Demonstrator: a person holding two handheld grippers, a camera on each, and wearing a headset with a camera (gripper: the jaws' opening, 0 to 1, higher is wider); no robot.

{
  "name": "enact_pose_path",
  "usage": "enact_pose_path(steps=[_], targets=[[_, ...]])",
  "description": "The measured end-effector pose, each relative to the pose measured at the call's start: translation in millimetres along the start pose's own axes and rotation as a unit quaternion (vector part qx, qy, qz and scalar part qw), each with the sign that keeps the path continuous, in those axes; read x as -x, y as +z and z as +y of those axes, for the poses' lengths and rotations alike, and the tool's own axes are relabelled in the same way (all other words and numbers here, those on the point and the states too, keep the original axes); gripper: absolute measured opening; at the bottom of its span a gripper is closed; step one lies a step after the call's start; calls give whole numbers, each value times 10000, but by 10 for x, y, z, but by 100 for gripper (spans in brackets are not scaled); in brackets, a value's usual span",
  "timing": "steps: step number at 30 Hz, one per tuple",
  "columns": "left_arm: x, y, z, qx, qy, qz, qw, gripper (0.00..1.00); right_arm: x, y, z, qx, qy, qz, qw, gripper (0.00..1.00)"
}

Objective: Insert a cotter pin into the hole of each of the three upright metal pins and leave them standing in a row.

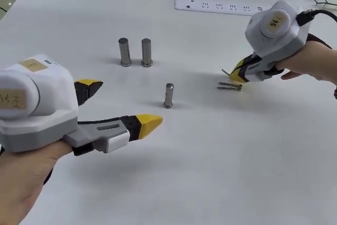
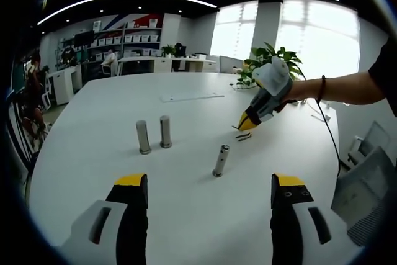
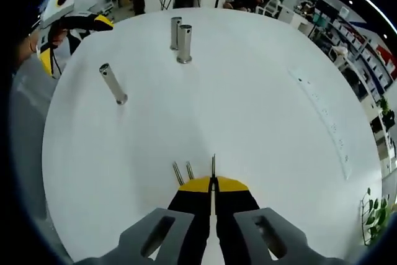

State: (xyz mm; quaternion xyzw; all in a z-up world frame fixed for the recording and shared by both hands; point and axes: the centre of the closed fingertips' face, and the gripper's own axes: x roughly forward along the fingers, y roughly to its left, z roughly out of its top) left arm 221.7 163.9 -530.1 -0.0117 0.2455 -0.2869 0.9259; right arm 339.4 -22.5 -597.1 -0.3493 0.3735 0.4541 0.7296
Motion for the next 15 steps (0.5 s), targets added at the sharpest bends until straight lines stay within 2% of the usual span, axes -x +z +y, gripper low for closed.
enact_pose_path(steps=[8, 9, 12, 15], targets=[[-38, 80, -73, -147, -171, -34, 9997, 72, 81, 166, 6, 357, -101, -318, 9988, 0], [-44, 91, -81, -157, -202, -38, 9997, 70, 113, 214, 31, 509, -139, -402, 9978, 0], [-63, 136, -99, -100, -287, -39, 9995, 62, 168, 274, 100, 608, -162, -507, 9967, 0], [-76, 196, -115, -91, -318, -128, 9994, 58, 219, 332, 193, 740, -151, -588, 9954, 0]])
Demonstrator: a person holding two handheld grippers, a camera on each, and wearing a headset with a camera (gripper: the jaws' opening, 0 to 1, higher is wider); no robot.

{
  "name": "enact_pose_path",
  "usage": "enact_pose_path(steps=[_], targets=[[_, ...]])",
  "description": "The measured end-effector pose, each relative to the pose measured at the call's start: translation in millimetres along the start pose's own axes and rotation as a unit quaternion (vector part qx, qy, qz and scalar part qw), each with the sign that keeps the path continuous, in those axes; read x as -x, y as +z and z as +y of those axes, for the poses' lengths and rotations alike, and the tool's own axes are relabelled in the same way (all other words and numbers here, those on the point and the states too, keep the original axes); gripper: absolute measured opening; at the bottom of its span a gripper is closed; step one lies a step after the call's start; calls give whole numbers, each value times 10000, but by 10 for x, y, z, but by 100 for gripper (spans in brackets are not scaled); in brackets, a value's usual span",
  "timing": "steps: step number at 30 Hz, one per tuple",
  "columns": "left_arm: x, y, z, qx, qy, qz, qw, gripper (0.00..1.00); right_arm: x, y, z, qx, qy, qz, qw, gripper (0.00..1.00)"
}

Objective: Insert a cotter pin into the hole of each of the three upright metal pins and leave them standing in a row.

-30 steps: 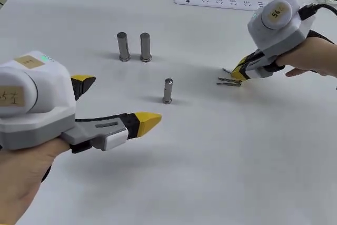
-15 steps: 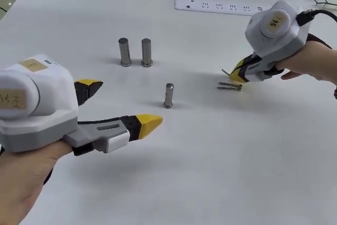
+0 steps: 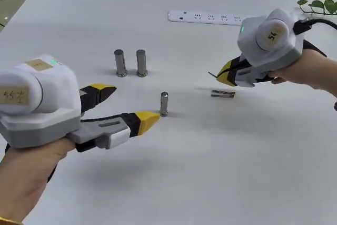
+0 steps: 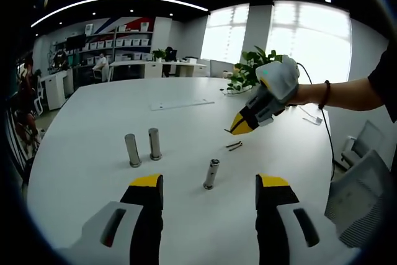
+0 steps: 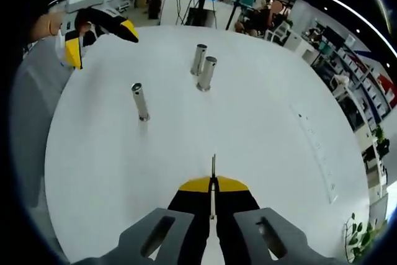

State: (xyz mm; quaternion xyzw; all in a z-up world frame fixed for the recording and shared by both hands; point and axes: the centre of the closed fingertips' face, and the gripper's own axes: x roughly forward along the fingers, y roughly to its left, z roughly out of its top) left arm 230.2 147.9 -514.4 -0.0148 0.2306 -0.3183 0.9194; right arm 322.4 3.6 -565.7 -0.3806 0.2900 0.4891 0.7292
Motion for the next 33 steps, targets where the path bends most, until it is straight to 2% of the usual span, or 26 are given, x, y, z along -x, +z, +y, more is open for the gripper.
enact_pose_path(steps=[3, 8, 16, 25, 33], targets=[[-24, 36, -16, 52, -69, 2, 10000, 53, -1, 31, 35, 89, 6, -83, 9999, 0], [-97, 75, -62, 228, -267, 43, 9994, 44, 86, 183, 244, 307, 52, -273, 9991, 0], [-222, 108, -171, 364, -582, 172, 9975, 36, 183, 361, 516, 604, 177, -419, 9971, 0], [-300, 21, -255, 381, -658, 447, 9961, 30, 224, 483, 750, 848, 271, -590, 9943, 0], [-301, -15, -357, 452, -823, 537, 9941, 23, 254, 538, 891, 1047, 308, -718, 9914, 0]])
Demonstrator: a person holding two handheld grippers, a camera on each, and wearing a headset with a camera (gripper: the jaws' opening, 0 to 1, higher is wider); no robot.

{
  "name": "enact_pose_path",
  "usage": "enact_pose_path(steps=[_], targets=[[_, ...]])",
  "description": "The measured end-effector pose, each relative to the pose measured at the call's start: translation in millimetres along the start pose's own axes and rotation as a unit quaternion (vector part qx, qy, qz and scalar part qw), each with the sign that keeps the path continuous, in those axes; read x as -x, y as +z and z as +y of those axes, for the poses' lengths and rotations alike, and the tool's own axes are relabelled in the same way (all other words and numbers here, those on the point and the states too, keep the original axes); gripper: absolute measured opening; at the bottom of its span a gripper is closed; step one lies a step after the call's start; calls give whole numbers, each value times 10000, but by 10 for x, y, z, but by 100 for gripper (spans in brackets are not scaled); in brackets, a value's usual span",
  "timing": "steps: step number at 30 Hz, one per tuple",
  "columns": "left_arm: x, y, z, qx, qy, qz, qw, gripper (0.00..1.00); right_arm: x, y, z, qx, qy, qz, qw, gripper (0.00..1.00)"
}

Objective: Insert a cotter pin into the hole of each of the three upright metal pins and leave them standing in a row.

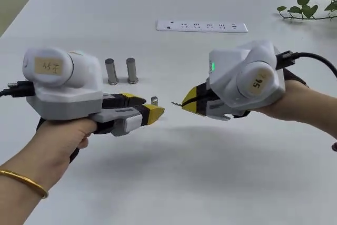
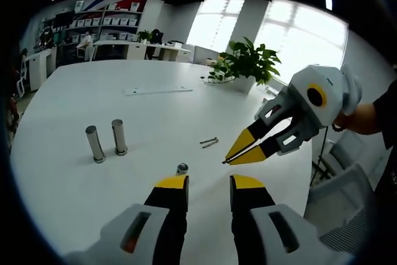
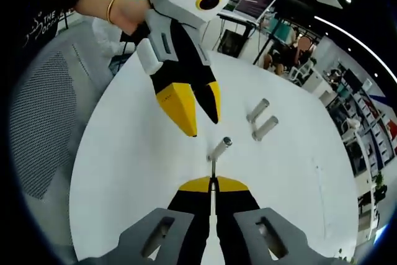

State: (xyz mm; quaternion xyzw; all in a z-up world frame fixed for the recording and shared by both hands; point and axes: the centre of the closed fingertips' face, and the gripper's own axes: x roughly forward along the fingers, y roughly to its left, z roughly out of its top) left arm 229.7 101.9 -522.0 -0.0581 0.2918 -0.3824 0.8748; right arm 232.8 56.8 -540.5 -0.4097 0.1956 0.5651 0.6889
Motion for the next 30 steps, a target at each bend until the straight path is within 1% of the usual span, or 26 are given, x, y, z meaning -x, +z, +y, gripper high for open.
enact_pose_path(steps=[7, 11, 16, 23, 30], targets=[[-26, 7, -112, 91, -217, -33, 9997, 17, 31, 90, 58, 154, 6, -110, 9998, 0], [-41, 11, -161, 143, -288, -55, 9995, 16, 34, 127, 90, 212, 29, -150, 9997, 0], [-61, 28, -252, 338, -495, -98, 9982, 11, 47, 196, 107, 251, 28, -246, 9994, 0], [-58, 68, -309, 481, -654, -198, 9965, 6, 75, 273, 115, 354, 21, -332, 9988, 0], [-44, 60, -311, 535, -670, -218, 9961, 2, 89, 293, 133, 416, 34, -342, 9985, 0]])
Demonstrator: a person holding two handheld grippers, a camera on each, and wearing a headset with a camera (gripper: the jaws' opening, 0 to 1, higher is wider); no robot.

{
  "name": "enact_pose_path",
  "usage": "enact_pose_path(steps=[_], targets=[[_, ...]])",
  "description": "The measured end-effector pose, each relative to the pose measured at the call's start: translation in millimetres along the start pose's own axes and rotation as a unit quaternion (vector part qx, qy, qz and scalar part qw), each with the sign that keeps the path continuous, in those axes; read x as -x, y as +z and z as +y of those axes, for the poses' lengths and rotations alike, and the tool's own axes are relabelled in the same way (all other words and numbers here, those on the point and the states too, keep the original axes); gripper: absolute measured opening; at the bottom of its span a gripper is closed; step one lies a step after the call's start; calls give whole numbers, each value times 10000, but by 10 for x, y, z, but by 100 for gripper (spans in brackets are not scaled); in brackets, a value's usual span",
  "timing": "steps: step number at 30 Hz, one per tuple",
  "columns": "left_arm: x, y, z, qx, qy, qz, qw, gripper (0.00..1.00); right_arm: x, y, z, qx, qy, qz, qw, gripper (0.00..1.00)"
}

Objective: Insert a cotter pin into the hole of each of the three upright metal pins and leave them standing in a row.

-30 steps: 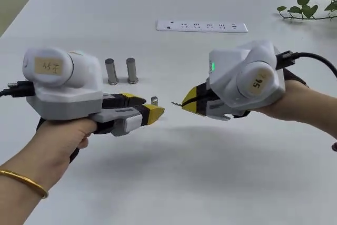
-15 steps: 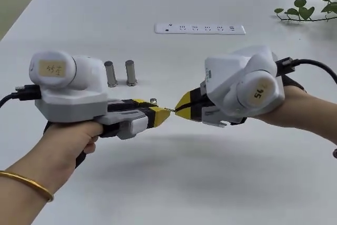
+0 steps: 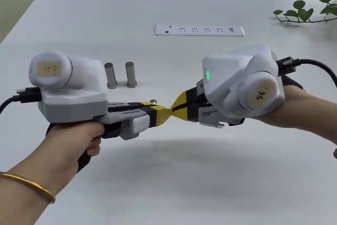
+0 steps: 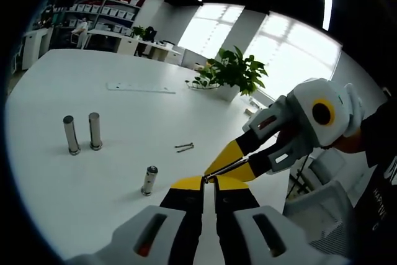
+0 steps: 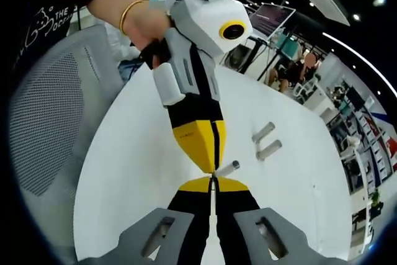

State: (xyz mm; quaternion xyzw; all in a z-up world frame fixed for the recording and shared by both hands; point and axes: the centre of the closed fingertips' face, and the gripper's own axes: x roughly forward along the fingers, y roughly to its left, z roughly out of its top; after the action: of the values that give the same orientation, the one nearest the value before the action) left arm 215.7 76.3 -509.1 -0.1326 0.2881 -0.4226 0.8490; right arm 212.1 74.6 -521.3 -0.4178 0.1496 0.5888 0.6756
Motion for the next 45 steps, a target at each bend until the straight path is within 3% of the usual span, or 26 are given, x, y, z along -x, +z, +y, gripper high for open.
enact_pose_path(steps=[14, 24, 27, 31, 35, 38, 45], targets=[[29, -4, 23, 114, 36, -60, 9999, 0, 5, 38, 12, 87, -42, -31, 9999, 0], [20, 9, 8, 37, -35, -135, 9999, 0, 19, 27, 8, -73, -92, -113, 9999, 0], [20, 2, 14, -83, -36, -117, 9999, 0, 9, -5, 3, -198, -109, -95, 9997, 0], [29, -7, 12, -262, -48, -121, 9996, 0, 7, -58, 13, -663, -77, -158, 9976, 0], [45, -33, 21, -547, -43, -73, 9985, 0, 19, -102, 35, -1333, 55, -305, 9906, 2], [60, -66, 29, -937, -45, -3, 9956, 0, 43, -116, 30, -1960, 150, -513, 9791, 4], [69, -154, 32, -1547, -103, 160, 9878, 0, 76, -103, 61, -2845, 514, -872, 9533, 6]])
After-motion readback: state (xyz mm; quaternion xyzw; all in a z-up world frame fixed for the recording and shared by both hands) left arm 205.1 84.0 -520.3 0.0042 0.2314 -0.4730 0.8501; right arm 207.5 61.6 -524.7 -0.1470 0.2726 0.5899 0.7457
